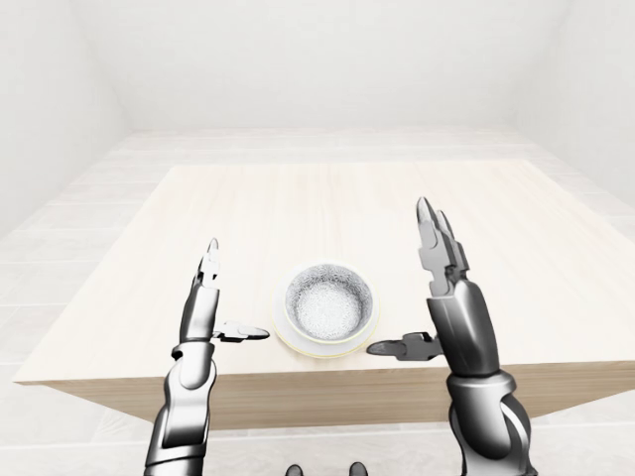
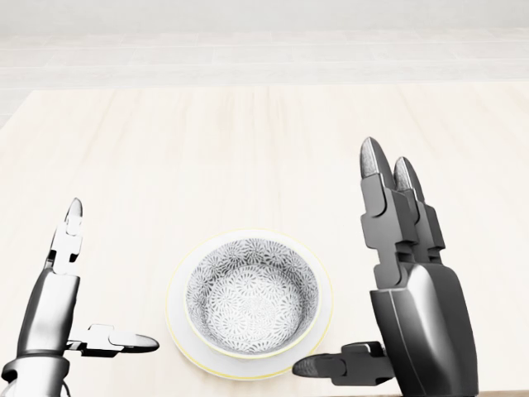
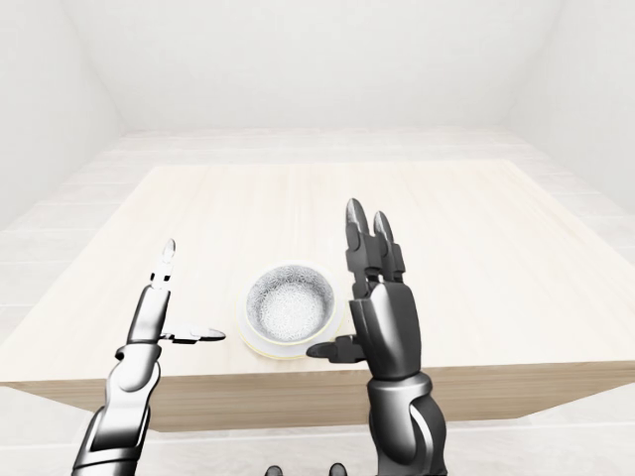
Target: Put the bowl on the plate.
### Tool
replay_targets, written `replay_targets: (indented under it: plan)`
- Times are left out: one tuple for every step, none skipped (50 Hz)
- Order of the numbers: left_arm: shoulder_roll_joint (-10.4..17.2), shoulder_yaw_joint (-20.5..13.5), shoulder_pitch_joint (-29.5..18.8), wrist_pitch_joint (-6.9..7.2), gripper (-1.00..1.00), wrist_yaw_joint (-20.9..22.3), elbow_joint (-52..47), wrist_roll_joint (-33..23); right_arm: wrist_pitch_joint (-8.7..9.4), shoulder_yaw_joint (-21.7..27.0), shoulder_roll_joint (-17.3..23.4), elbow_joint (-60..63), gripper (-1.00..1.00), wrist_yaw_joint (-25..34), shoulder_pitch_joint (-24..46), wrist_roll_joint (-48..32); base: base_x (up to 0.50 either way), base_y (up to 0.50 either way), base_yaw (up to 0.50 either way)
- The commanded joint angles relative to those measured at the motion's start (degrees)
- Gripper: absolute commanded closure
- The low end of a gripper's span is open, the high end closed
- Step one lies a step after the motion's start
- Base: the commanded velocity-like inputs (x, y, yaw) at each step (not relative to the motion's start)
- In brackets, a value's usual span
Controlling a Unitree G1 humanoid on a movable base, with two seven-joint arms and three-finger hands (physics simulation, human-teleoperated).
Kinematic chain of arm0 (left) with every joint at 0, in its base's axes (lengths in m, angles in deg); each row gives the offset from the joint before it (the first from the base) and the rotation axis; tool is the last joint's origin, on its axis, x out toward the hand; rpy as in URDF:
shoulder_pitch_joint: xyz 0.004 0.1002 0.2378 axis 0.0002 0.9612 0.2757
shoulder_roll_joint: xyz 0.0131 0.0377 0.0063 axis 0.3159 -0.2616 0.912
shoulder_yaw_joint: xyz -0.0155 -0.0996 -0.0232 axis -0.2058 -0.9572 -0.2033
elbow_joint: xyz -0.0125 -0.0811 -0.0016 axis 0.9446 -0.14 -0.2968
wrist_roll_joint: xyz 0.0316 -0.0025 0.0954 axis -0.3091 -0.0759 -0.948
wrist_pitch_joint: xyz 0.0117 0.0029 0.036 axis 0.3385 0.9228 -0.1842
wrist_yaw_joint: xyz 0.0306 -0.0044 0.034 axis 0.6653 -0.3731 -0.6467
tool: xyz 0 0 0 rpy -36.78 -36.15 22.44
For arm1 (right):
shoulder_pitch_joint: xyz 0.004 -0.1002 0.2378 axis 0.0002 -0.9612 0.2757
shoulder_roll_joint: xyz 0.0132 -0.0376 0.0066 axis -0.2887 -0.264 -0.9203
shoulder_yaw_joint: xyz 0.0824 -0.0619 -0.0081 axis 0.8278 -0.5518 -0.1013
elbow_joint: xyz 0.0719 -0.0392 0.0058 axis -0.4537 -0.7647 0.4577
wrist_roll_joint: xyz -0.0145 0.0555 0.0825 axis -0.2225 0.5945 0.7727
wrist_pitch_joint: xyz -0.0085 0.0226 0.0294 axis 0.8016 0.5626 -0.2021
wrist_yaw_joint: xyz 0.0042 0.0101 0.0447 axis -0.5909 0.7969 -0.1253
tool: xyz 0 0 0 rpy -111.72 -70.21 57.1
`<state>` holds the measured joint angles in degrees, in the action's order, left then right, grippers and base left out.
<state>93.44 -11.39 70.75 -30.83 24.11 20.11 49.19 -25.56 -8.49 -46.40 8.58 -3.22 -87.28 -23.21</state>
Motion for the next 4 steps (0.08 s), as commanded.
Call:
replay_targets:
  plan:
    - [-0.36,-0.09,0.67,0.0,-1.0,0.82,-1.98,0.51,0.0,5.36,0.67,2.37,-1.0,0.83,-0.59,10.74,0.0,0.0,0.0]
    - [-0.4,-0.02,0.66,0.0,-1.0,0.75,-1.84,0.42,0.0,5.74,0.69,2.23,-1.0,0.88,-0.57,11.32,0.0,0.0,0.0]
    - [-0.44,0.05,0.65,0.0,-1.0,0.6,-1.6,0.36,0.0,6.06,0.76,1.92,-1.0,0.82,-0.53,11.72,0.0,0.0,0.0]
    - [-0.49,0.16,0.67,0.0,-1.0,0.47,-1.45,0.2,0.0,6.49,0.82,1.39,-1.0,0.6,-0.46,12.2,0.0,0.0,0.0]
